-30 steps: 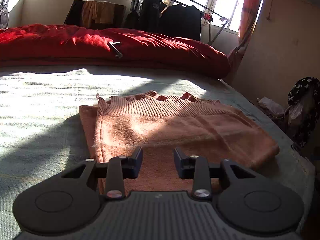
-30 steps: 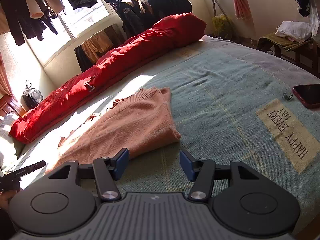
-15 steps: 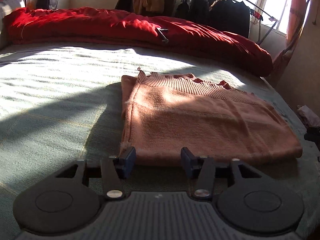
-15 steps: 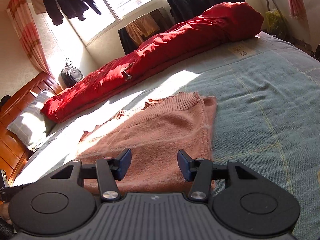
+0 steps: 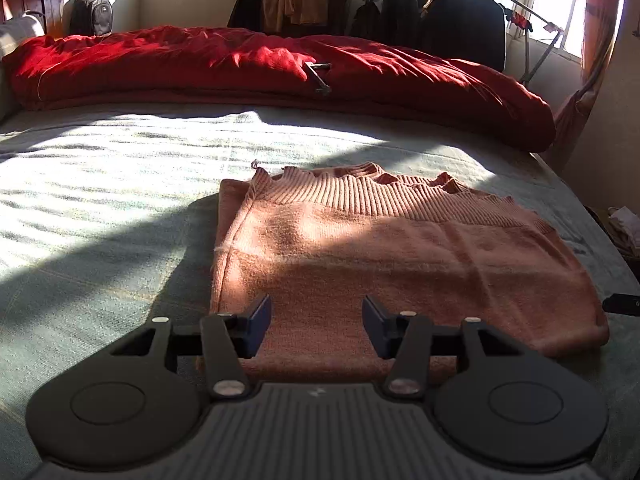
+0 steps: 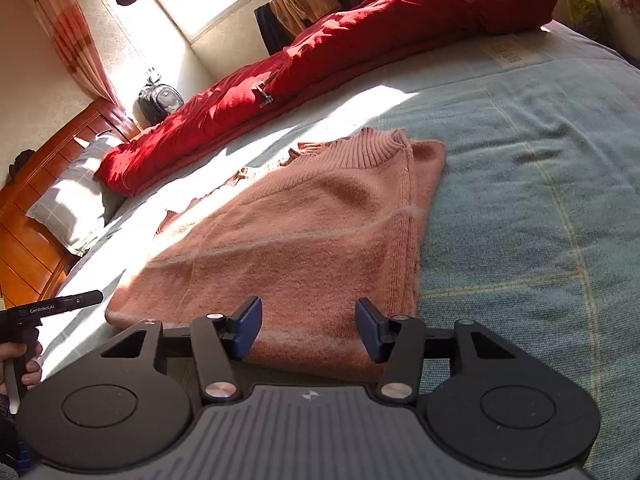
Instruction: Fold clothes
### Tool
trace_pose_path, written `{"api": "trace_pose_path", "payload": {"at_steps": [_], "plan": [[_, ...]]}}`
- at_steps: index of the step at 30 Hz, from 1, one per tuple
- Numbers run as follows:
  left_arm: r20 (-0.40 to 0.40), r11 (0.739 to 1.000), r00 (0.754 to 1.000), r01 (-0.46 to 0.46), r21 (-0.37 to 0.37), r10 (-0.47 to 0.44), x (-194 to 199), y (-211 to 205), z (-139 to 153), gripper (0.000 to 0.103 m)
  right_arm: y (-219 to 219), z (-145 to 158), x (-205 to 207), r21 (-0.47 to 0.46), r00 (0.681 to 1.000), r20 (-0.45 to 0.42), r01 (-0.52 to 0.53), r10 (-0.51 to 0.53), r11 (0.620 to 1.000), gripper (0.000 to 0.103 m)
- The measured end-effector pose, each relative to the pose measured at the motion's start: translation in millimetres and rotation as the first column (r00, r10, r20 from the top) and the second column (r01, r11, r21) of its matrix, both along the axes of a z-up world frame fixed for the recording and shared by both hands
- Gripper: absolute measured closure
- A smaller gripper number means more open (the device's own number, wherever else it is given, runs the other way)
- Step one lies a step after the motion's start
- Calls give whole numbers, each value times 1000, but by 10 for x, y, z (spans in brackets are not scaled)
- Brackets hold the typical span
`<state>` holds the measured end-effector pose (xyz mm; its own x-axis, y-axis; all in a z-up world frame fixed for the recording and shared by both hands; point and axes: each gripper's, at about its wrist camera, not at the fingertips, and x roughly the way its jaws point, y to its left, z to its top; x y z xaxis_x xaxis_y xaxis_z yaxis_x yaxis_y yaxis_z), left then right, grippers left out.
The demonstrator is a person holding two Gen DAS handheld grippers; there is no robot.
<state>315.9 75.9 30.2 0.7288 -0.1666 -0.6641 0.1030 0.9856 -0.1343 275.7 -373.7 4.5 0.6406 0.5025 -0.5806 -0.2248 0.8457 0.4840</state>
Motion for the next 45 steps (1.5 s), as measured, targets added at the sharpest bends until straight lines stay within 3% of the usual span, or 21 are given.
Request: {"api": "trace_pose_path", "payload": {"at_steps": [5, 10, 12, 16, 19, 22, 29, 34, 38, 42, 45], "plan": [[34, 998, 997, 68, 0, -68, 453, -33, -68, 51, 83, 186, 286, -83, 994, 94, 63, -56, 995, 38], [9, 996, 996, 89, -12, -89, 781, 32, -305, 51, 200, -97, 496, -106, 993, 17, 121, -120, 987, 37], [-32, 998, 998, 53, -19, -54, 854, 139, -468, 51, 231, -168, 470, -112, 990, 22, 142, -140, 984, 36], [-10, 996, 1000, 24, -85, -25, 776, 300, -489, 49, 267, -222, 475, -108, 985, 14, 171, -170, 979, 34], [7, 991, 1000, 4, -135, -3, 712, 419, -498, 49, 298, -212, 507, -107, 984, 4, 177, -177, 978, 28], [46, 992, 998, -31, -121, 37, 754, 530, -432, 50, 373, -212, 520, -125, 986, 14, 166, -166, 978, 18], [13, 995, 1000, -17, -95, 18, 935, 611, -524, 64, 469, -103, 444, -173, 985, 34, 171, -167, 970, 17], [-14, 996, 1000, 6, -87, -7, 1053, 641, -620, 65, 416, -48, 325, -147, 984, 39, 181, -177, 973, 17], [-19, 993, 999, 38, -110, -40, 1001, 621, -618, 83, 377, -62, 245, -133, 981, 38, 194, -190, 972, 17], [-14, 993, 997, 69, -100, -70, 910, 590, -624, 84, 375, -45, 211, -131, 980, 42, 199, -195, 971, 17], [-6, 994, 999, 51, -99, -52, 878, 597, -567, 94, 372, -38, 218, -127, 978, 45, 206, -202, 970, 17]]}}
